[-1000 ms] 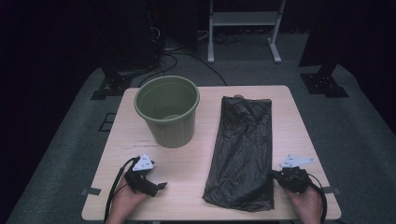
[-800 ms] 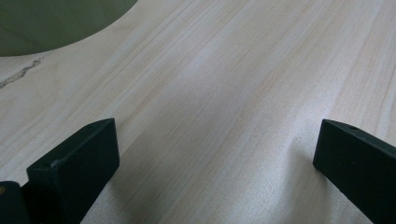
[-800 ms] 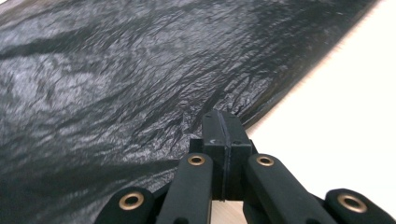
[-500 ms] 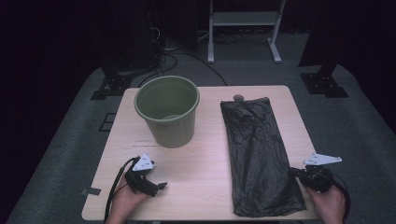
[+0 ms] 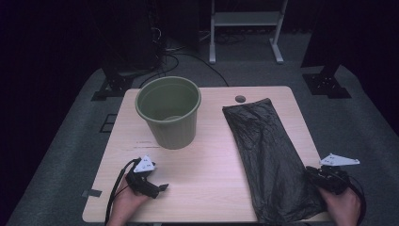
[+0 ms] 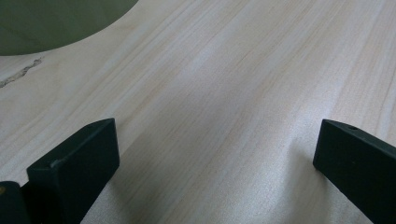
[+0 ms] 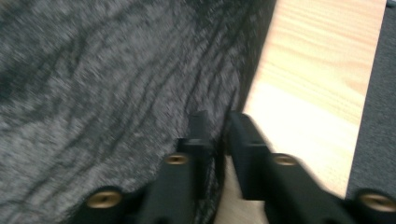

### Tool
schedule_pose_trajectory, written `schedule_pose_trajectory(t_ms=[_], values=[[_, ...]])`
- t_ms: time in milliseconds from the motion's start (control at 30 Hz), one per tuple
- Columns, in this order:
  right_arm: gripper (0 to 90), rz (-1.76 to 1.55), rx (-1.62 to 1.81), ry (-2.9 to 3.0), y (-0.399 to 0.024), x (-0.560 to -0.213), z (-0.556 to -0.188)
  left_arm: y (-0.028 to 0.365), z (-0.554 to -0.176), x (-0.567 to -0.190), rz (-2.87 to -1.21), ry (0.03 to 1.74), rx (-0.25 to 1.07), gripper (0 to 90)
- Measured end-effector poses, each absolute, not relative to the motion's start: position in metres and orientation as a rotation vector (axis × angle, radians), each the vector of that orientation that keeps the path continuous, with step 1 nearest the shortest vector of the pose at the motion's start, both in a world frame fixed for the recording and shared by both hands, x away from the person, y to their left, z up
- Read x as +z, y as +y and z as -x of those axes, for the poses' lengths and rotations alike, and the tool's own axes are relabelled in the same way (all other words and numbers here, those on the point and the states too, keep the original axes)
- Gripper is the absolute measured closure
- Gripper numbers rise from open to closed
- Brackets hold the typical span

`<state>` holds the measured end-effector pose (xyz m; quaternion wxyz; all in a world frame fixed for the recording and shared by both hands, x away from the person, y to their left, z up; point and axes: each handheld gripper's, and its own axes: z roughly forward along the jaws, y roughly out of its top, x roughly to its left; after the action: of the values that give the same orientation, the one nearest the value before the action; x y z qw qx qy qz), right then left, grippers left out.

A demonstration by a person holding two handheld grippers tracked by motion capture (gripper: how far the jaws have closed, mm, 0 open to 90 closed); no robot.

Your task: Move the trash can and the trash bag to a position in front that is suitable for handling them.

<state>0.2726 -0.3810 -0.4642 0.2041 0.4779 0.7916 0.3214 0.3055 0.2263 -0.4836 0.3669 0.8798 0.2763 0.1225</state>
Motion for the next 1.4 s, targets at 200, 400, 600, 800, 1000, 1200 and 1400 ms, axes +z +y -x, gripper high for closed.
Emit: schedule_pose_trajectory(t_ms=[200,400,600,800,1000,1200,1400], values=[[42.2,-1.308,0.958,2.213,-0.368,-0.451,-0.273,0.226,-0.305,-0.484,-2.261,0.710,0.315,0.0],[23.7,-1.287,0.994,2.212,-0.352,-0.443,-0.277,0.226,-0.305,-0.484,-2.260,0.712,0.315,0.0],[9.4,-1.246,1.027,2.255,-0.324,-0.437,-0.288,0.226,-0.305,-0.484,-2.260,0.712,0.315,0.0],[0.1,-1.204,1.060,2.278,-0.299,-0.442,-0.298,0.226,-0.305,-0.484,-2.260,0.713,0.315,0.0],[0.0,-1.182,1.031,2.279,-0.284,-0.454,-0.309,0.226,-0.305,-0.484,-2.260,0.712,0.315,0.0],[0.0,-1.223,1.020,2.267,-0.284,-0.467,-0.318,0.226,-0.305,-0.484,-2.261,0.712,0.315,0.0],[0.0,-1.269,0.980,2.294,-0.284,-0.479,-0.325,0.225,-0.305,-0.484,-2.257,0.731,0.326,0.0]])
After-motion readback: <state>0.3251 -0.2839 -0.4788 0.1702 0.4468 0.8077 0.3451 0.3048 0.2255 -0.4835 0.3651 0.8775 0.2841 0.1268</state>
